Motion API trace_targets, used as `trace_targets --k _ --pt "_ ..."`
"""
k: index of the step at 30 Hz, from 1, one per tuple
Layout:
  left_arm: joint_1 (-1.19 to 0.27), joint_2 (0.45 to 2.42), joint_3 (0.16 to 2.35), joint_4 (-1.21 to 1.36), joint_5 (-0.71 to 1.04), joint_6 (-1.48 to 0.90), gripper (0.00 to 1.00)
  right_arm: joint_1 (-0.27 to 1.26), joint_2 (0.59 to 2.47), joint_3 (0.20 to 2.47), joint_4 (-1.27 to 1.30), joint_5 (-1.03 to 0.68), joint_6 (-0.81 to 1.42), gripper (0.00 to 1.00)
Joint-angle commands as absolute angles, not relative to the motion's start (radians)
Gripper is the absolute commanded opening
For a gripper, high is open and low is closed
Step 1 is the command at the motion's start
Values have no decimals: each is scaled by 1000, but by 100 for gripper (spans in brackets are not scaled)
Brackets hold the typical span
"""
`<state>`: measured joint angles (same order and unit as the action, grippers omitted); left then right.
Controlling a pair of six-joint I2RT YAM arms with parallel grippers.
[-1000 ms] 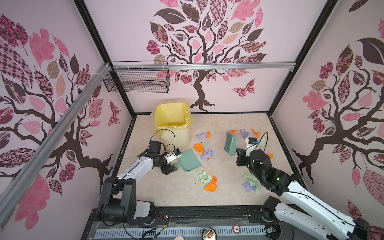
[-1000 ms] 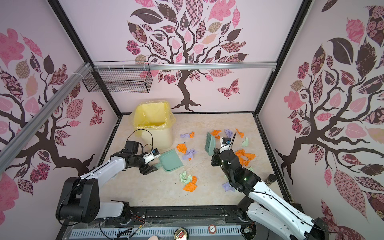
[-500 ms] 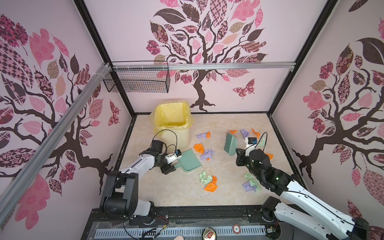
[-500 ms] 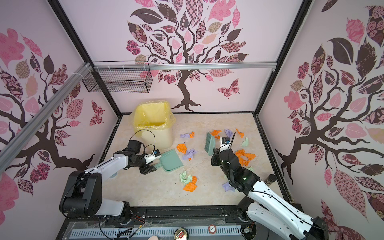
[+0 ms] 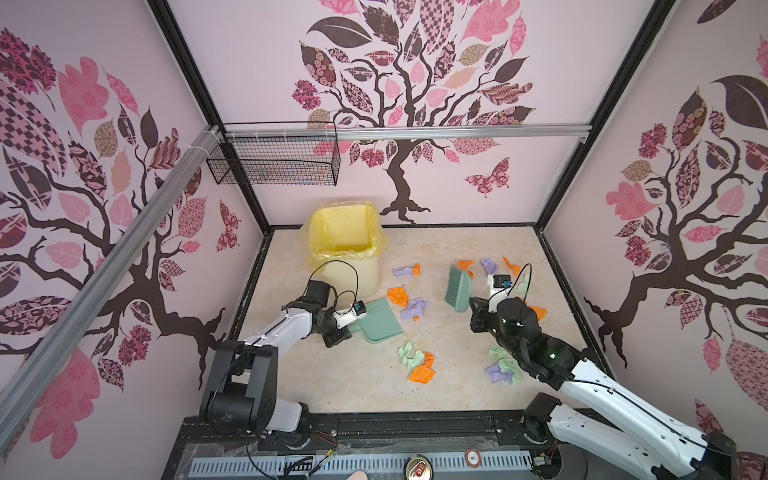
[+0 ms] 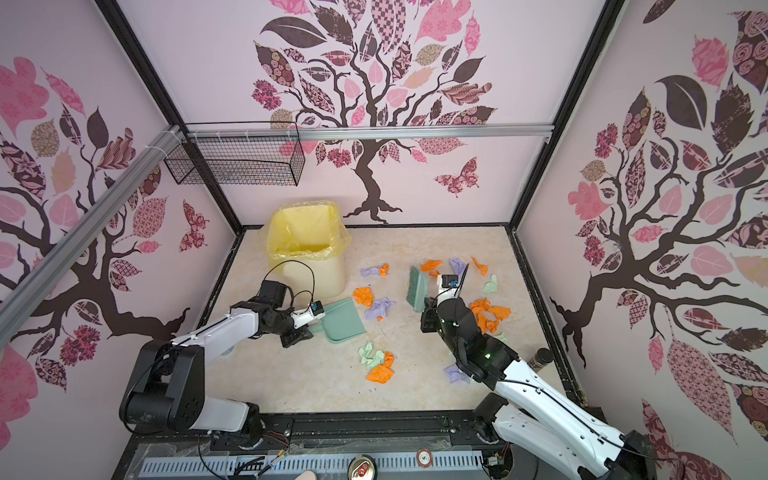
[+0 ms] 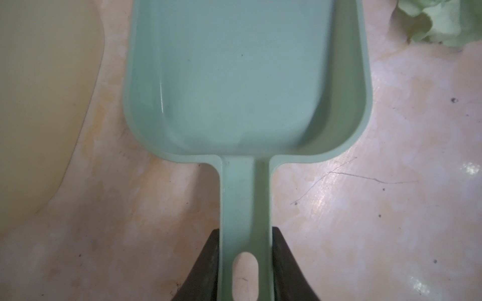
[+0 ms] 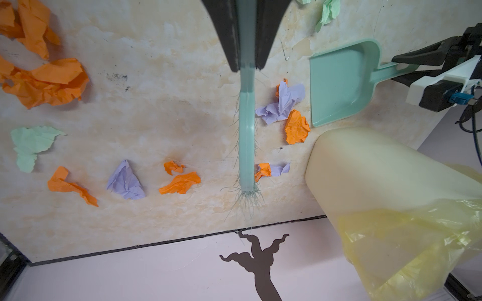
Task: Sweep away the paper scraps from the table
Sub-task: 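Grasp the mint-green dustpan handle with the left gripper while the right holds the brush, then swing the brush with the right gripper toward the scraps farthest from the robot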
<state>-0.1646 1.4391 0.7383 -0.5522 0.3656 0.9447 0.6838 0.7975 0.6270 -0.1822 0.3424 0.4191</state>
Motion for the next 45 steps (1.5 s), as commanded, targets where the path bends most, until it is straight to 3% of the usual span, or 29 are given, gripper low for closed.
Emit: trace_targets --k 1,10,15,20,29,37,45 --pt "-168 1406 735 -556 400 949 24 683 788 644 -171 338 418 0" --pt "-166 1319 715 -579 471 918 4 683 801 658 -189 330 400 0" --pt "-164 1261 694 -617 449 920 2 683 879 719 -239 351 328 0" --pt "-148 1186 681 -708 419 957 0 683 1057 868 -265 433 119 0" --pt "-124 1186 742 -925 383 1052 0 662 1523 1201 -105 492 -513 0" --pt "-94 1157 730 -943 347 1081 0 589 1874 1511 -131 440 -795 0" --pt "-95 1152 726 -939 354 1073 0 586 2007 1588 -149 292 -929 0"
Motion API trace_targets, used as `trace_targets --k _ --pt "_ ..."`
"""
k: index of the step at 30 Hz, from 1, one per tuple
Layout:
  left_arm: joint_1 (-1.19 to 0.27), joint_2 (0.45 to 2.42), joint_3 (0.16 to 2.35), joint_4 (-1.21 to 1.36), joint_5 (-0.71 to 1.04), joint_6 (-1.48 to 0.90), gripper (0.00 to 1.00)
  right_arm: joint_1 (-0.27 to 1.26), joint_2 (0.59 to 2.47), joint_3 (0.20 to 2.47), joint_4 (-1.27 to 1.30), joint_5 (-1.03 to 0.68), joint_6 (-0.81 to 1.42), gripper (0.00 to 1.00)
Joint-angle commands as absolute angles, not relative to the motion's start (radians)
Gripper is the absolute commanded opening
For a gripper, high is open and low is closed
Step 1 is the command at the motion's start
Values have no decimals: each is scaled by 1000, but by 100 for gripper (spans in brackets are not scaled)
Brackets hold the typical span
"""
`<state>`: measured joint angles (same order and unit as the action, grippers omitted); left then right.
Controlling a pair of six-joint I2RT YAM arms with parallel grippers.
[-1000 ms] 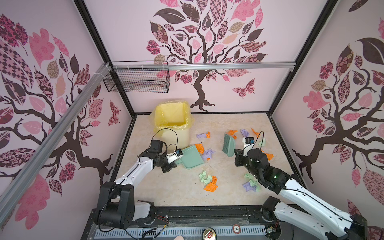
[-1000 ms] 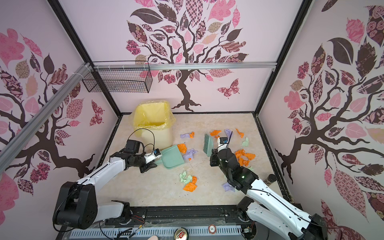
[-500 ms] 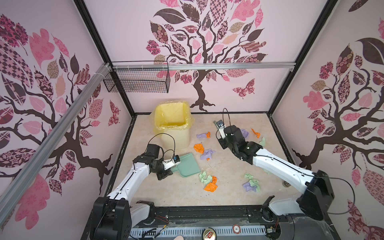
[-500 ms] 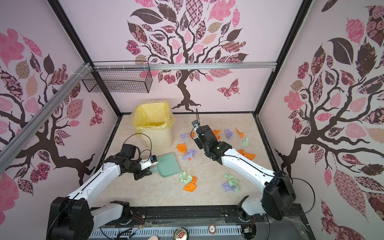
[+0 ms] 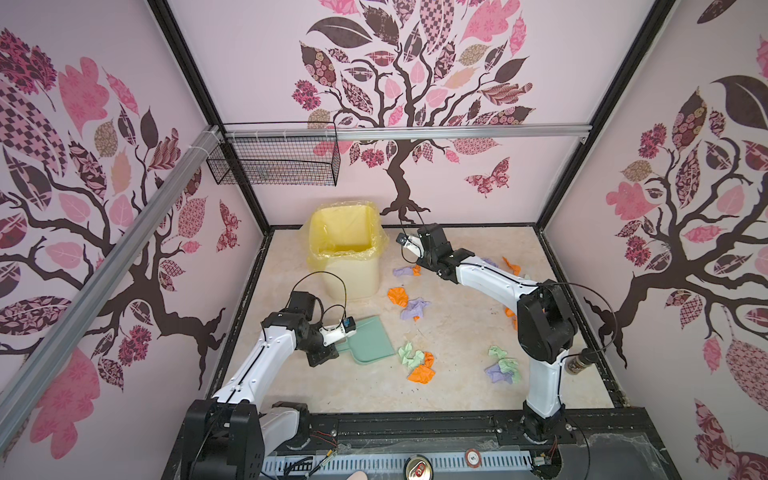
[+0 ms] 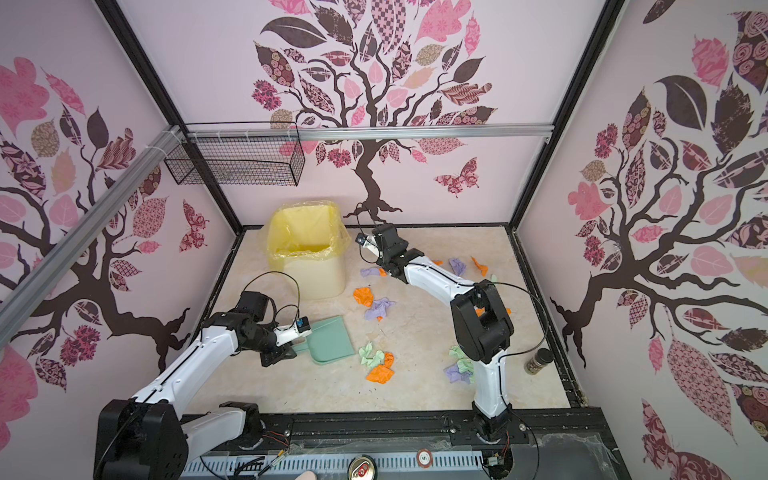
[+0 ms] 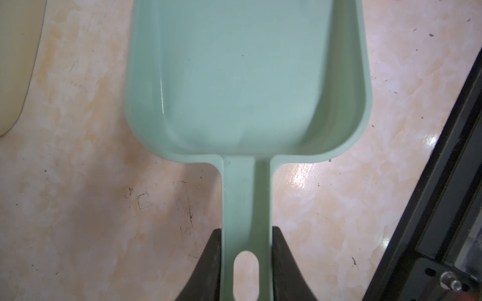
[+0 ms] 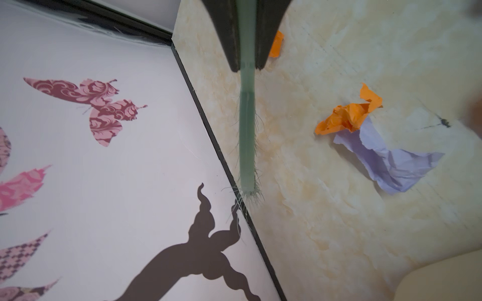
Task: Sweep away the paper scraps from the table
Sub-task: 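Swing the brush with the right gripper toward the scraps farthest from the robot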
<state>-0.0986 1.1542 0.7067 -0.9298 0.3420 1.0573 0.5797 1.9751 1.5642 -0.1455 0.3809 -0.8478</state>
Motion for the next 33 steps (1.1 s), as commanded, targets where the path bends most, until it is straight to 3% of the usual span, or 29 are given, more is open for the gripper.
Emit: trace_targets --k 1,10,23,33 --pt "-95 1153 727 -936 354 1072 0 587 2006 1575 -148 253 -943 0" --pt "-95 1174 728 -916 367 1067 0 640 1928 1397 -180 127 -1030 0" --pt "-94 1231 749 -889 381 1069 0 809 1662 1102 -312 252 -976 0" --pt "-94 1280 777 -870 384 1072 0 941 1463 1056 -377 431 -731 0"
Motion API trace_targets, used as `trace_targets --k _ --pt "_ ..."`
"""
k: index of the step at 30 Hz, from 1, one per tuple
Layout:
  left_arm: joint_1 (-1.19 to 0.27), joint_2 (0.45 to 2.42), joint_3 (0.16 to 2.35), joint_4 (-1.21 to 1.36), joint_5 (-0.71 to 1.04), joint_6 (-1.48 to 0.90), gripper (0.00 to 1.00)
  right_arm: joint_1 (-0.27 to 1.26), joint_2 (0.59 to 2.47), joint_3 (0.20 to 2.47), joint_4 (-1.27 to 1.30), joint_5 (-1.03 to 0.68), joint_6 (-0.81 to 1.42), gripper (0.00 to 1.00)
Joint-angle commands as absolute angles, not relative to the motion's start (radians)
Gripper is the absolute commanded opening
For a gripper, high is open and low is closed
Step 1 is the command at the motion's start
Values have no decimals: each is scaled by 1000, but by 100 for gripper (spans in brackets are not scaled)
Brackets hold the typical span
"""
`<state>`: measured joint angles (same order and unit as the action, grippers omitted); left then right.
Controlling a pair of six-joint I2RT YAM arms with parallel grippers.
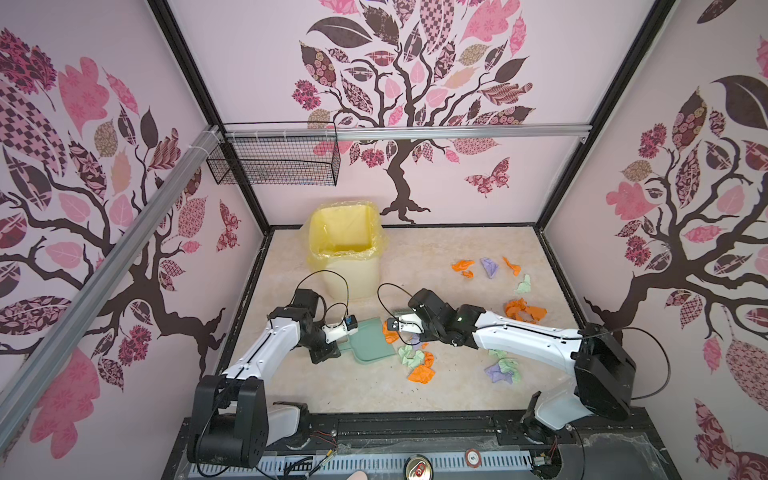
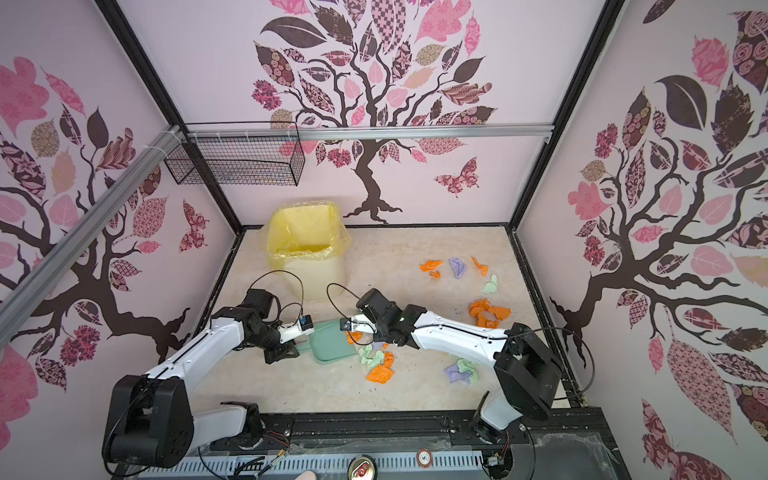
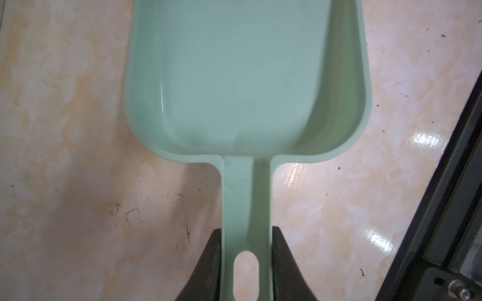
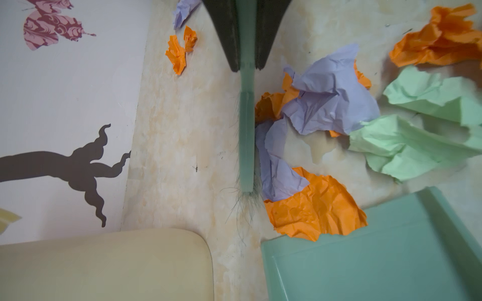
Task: Sweep away the paper scraps from the table
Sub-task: 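Swing the brush with the right gripper toward the scraps farthest from the robot, then sweep scraps with the brush toward the dustpan held by the left gripper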
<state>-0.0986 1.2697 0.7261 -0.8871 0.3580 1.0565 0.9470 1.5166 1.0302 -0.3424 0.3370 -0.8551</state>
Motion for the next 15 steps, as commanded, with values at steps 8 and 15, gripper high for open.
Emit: trace_targets --k 8,15 --pt "-94 1287 810 -864 352 1107 0 876 1627 1466 -868 726 -148 0" --pt "-94 1300 800 -858 336 1169 0 842 1794 1565 -1225 609 271 0"
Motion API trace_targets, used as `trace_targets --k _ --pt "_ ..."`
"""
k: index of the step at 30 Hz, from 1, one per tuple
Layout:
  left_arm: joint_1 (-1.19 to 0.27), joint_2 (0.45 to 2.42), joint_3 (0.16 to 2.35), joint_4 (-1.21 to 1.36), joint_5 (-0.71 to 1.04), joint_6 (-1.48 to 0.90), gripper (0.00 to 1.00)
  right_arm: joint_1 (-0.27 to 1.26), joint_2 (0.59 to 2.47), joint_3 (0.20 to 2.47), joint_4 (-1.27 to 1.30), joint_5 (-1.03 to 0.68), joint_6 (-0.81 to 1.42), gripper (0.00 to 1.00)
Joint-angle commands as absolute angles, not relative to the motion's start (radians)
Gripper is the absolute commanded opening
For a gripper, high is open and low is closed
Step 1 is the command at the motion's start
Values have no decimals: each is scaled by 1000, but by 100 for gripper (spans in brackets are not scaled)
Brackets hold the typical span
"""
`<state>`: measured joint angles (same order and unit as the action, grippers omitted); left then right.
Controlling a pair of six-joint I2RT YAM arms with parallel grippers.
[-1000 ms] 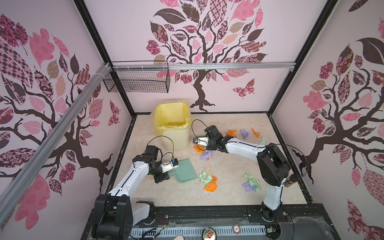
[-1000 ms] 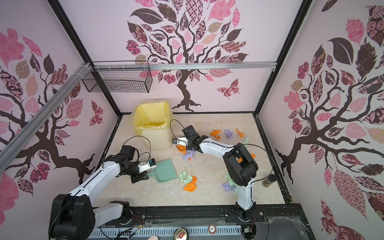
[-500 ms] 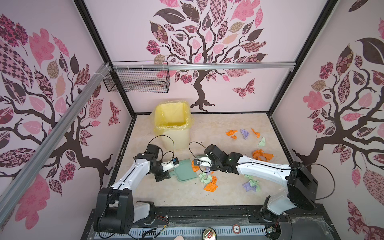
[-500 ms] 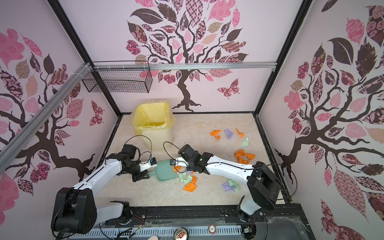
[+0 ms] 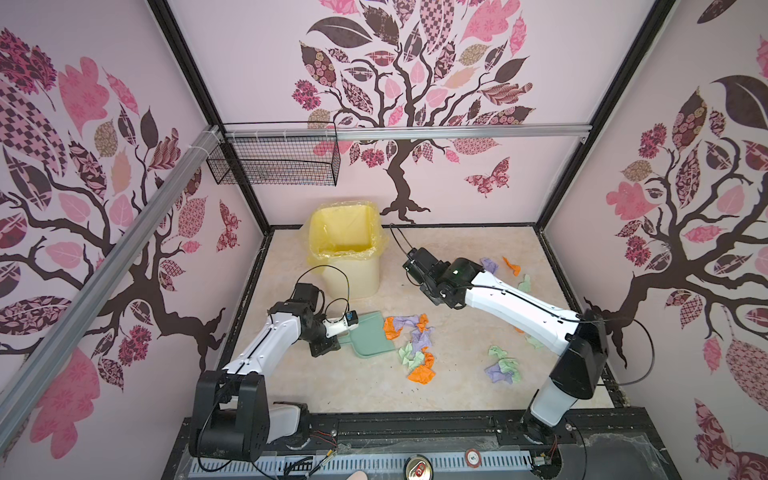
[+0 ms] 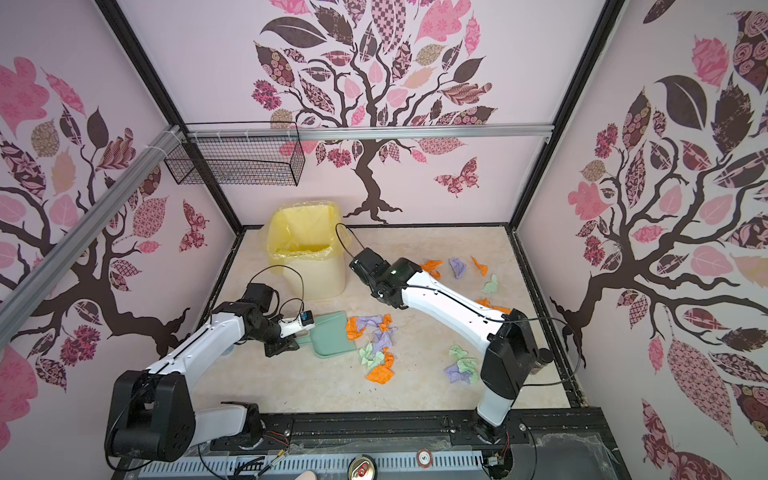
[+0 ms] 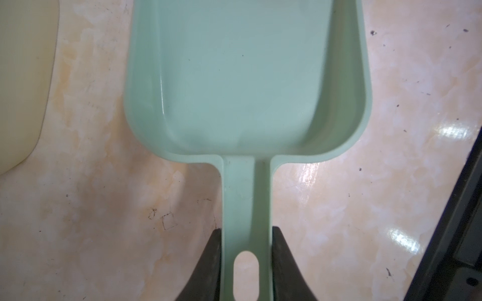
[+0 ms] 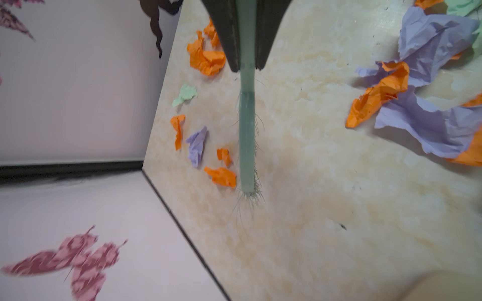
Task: Sweep away the paper scraps from the table
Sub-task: 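Sweep scraps with the brush toward the dustpan held by the left gripper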
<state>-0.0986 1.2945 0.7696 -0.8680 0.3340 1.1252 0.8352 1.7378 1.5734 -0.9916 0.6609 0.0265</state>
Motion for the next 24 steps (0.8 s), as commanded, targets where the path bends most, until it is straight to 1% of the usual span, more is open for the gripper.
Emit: trace_targets --k 1,5,8,15,24 --pt "-95 1301 792 -848 332 1172 0 842 1796 1549 -1215 584 309 0" --pt "-96 1308 782 -833 324 1180 0 851 1779 1487 -1137 540 412 0" --pt "-104 1303 780 -835 322 1181 0 870 1770 1476 -1088 490 450 0" --pt "-169 1300 747 -793 286 1162 0 950 1822 1554 -1056 404 506 0" --pt "-219 1328 751 -772 305 1110 0 1028 1879 1634 -1026 333 542 0"
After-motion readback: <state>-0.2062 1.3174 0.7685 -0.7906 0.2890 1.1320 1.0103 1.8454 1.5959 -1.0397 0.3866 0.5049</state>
